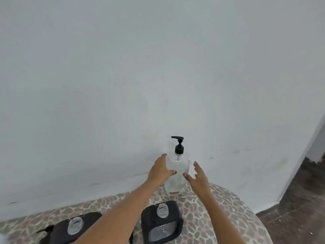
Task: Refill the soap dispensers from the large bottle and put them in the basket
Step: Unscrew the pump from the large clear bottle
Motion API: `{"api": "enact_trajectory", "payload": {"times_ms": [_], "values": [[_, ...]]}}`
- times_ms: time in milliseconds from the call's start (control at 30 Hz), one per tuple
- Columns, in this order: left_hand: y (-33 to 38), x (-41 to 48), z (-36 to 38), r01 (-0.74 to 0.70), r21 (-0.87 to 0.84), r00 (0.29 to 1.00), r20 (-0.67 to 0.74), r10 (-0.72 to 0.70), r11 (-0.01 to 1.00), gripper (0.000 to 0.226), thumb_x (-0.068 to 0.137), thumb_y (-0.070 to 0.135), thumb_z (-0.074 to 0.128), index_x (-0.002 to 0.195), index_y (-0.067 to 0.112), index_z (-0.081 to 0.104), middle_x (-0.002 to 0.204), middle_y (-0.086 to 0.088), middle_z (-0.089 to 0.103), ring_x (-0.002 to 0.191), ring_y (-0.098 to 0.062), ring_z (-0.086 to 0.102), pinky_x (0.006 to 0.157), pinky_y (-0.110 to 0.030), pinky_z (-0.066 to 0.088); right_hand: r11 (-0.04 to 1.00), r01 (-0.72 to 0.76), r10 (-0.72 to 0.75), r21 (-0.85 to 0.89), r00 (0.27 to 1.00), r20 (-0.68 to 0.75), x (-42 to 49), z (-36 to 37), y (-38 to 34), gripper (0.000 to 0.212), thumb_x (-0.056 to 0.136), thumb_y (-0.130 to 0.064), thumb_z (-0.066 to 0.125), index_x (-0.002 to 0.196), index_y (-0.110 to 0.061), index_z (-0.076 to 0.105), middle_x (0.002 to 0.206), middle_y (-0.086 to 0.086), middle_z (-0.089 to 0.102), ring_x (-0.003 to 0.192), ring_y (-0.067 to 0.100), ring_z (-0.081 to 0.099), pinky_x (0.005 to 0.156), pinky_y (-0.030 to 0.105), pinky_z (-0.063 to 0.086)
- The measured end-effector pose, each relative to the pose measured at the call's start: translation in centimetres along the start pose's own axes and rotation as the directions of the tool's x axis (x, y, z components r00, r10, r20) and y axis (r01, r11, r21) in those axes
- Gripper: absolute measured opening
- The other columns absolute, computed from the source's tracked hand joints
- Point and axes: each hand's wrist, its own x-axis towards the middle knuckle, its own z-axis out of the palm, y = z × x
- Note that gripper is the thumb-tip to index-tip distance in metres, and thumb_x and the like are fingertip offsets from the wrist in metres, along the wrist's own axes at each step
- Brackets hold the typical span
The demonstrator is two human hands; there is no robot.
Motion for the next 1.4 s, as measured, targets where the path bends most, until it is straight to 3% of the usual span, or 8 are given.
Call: {"api": "enact_trajectory", "payload": {"times_ms": [167, 267, 400, 600, 833, 1133, 1267, 1400], "values": [[-0.7, 1.4, 0.9, 0.055, -0.191, 0.998, 0.018, -0.052, 0.98, 0.074, 0.079, 0.024, 0.071, 0.138, 0.012, 0.027, 0.134, -0.011, 0.044, 0.12, -0.025, 0.045, 0.094, -0.032, 0.041, 0.993, 0.026, -0.032, 0.113, 0.998, 0.054, 1.1, 1.0, 0.4, 0.062, 0.089, -0.013, 0.058, 0.142, -0.013, 0.028, 0.145, 0.003, 0.038, 0.132, 0.02, 0.038, 0.109, 0.034, 0.032], [-1.0, 1.4, 1.4, 0.052, -0.282, 0.999, 0.002, -0.054, 0.958, 0.062, 0.076, 0.02, 0.072, 0.128, 0.015, 0.038, 0.119, -0.009, 0.048, 0.106, -0.025, 0.051, 0.091, -0.041, 0.049, 0.977, -0.003, 0.01, 0.214, 0.999, -0.033, 1.2, 1.5, 0.4, 0.05, 0.087, -0.009, 0.06, 0.133, -0.01, 0.04, 0.133, 0.009, 0.051, 0.121, 0.023, 0.05, 0.098, 0.037, 0.045], [-1.3, 0.9, 1.8, 0.025, -0.33, 0.999, -0.021, -0.034, 0.944, 0.053, 0.075, 0.016, 0.073, 0.119, 0.018, 0.042, 0.103, -0.002, 0.048, 0.093, -0.021, 0.052, 0.083, -0.04, 0.051, 0.964, -0.017, 0.05, 0.265, 0.992, -0.118, 1.3, 1.6, 0.3, 0.041, 0.083, -0.005, 0.064, 0.12, -0.004, 0.046, 0.123, 0.013, 0.057, 0.112, 0.026, 0.055, 0.09, 0.04, 0.05], [-0.8, -0.2, 1.4, -0.011, -0.346, 0.999, -0.042, -0.003, 0.938, 0.052, 0.075, 0.015, 0.073, 0.12, 0.017, 0.046, 0.112, -0.008, 0.054, 0.1, -0.025, 0.056, 0.085, -0.041, 0.051, 0.961, 0.019, 0.029, 0.277, 0.986, -0.167, 0.6, 1.1, 0.1, 0.037, 0.08, 0.001, 0.066, 0.112, 0.0, 0.048, 0.117, 0.015, 0.06, 0.11, 0.027, 0.058, 0.082, 0.033, 0.05], [2.7, -1.8, -1.5, -0.1, -0.409, 0.991, -0.117, 0.056, 0.907, 0.051, 0.074, 0.015, 0.074, 0.118, 0.015, 0.049, 0.112, -0.012, 0.058, 0.097, -0.029, 0.06, 0.081, -0.039, 0.051, 0.946, 0.115, -0.049, 0.303, 0.975, -0.216, -0.4, -1.1, -4.1, 0.038, 0.079, -0.002, 0.068, 0.112, -0.004, 0.049, 0.12, 0.01, 0.058, 0.112, 0.022, 0.056, 0.096, 0.042, 0.047], [7.1, -7.1, -8.3, -0.205, -0.409, 0.972, -0.191, 0.136, 0.889, 0.051, 0.07, 0.021, 0.079, 0.114, 0.013, 0.054, 0.107, -0.014, 0.061, 0.083, -0.022, 0.06, 0.066, -0.034, 0.058, 0.924, 0.271, -0.198, 0.269, 0.942, -0.27, -4.8, -3.6, -11.6, 0.038, 0.077, -0.005, 0.07, 0.111, -0.003, 0.054, 0.105, 0.003, 0.06, 0.096, 0.015, 0.059, 0.079, 0.026, 0.047], [7.4, -10.8, -11.6, -0.199, -0.405, 0.972, -0.196, 0.128, 0.892, 0.055, 0.068, 0.022, 0.081, 0.115, 0.012, 0.056, 0.108, -0.018, 0.062, 0.088, -0.026, 0.064, 0.069, -0.038, 0.059, 0.916, 0.311, -0.246, 0.254, 0.934, -0.259, -7.9, -3.3, -14.1, 0.037, 0.075, -0.008, 0.073, 0.108, -0.004, 0.055, 0.103, 0.003, 0.062, 0.09, 0.015, 0.061, 0.076, 0.026, 0.049], [6.0, -15.6, -14.3, -0.182, -0.408, 0.971, -0.218, 0.098, 0.895, 0.056, 0.067, 0.021, 0.081, 0.116, 0.012, 0.056, 0.106, -0.018, 0.064, 0.088, -0.027, 0.066, 0.064, -0.032, 0.06, 0.909, 0.335, -0.283, 0.248, 0.933, -0.223, -11.9, -1.4, -15.6, 0.036, 0.073, -0.012, 0.076, 0.102, -0.008, 0.055, 0.098, -0.001, 0.061, 0.083, 0.013, 0.061, 0.063, 0.013, 0.046]]}}
